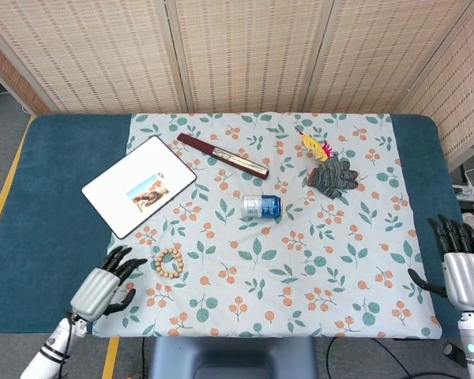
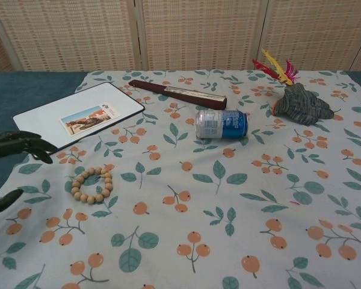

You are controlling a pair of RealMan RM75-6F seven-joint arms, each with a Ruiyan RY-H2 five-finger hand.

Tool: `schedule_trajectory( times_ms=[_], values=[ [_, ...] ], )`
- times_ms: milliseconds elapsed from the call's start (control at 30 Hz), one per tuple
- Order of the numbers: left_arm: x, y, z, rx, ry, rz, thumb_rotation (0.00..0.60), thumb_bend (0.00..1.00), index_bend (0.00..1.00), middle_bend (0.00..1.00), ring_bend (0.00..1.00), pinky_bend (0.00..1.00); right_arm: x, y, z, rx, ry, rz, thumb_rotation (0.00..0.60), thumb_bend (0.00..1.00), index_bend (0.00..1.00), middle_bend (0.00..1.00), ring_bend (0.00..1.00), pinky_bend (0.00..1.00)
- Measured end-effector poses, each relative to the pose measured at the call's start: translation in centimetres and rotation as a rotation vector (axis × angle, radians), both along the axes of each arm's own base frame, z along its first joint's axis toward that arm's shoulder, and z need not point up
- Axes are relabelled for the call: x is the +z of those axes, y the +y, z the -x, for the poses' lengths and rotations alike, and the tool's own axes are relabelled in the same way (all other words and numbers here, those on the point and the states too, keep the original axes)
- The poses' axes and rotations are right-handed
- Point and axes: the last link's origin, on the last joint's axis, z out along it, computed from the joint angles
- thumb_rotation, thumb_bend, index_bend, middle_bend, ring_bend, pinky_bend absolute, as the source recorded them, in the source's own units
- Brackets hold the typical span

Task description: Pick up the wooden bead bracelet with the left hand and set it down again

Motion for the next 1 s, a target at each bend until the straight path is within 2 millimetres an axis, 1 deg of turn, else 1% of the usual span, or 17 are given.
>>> schedule_trajectory(
  times_ms=[33, 133, 233, 333, 433, 633, 800, 1000],
  values=[
    [-1.0, 0.1, -0.4, 0.001, 0.021, 0.008, 0.600, 0.51, 0.16, 0.26, 0.05, 0.00, 0.0, 0.1, -0.1, 0.005, -0.001, 0.003, 0.451, 0.13, 0.00, 0.00, 0.00, 0.00],
    [-2.9, 0.4, -1.2, -0.012, 0.065, 0.008, 0.600, 0.51, 0.20, 0.27, 0.05, 0.00, -0.1, 0.2, -0.1, 0.010, -0.003, -0.004, 0.451, 0.13, 0.00, 0.00, 0.00, 0.00],
    [-4.4, 0.7, -1.6, -0.024, 0.117, -0.008, 0.600, 0.50, 0.24, 0.30, 0.06, 0.00, -0.2, 0.3, -0.1, 0.003, -0.006, -0.017, 0.452, 0.13, 0.00, 0.00, 0.00, 0.00],
    [-5.6, 1.1, -1.6, -0.027, 0.165, -0.025, 0.600, 0.49, 0.25, 0.30, 0.07, 0.00, -0.2, 0.3, -0.1, -0.003, -0.013, -0.025, 0.451, 0.13, 0.00, 0.00, 0.00, 0.00],
    [-6.4, 1.3, -1.6, -0.029, 0.185, -0.033, 0.600, 0.49, 0.28, 0.30, 0.07, 0.00, -0.1, 0.3, -0.1, -0.008, -0.017, -0.027, 0.451, 0.13, 0.00, 0.00, 0.00, 0.00],
    [-7.3, 1.4, -1.8, -0.052, 0.222, -0.052, 0.600, 0.49, 0.29, 0.31, 0.08, 0.00, 0.0, 0.4, -0.1, -0.016, -0.029, -0.038, 0.451, 0.13, 0.00, 0.00, 0.00, 0.00],
    [-7.8, 1.7, -1.8, -0.076, 0.274, -0.081, 0.600, 0.49, 0.37, 0.35, 0.10, 0.00, 0.2, 0.6, -0.1, -0.020, -0.041, -0.048, 0.451, 0.13, 0.00, 0.00, 0.00, 0.00],
    [-8.5, 2.2, -1.9, -0.106, 0.330, -0.099, 0.600, 0.49, 0.39, 0.37, 0.12, 0.00, 0.2, 0.7, -0.2, -0.019, -0.047, -0.051, 0.452, 0.13, 0.00, 0.00, 0.00, 0.00]
  ],
)
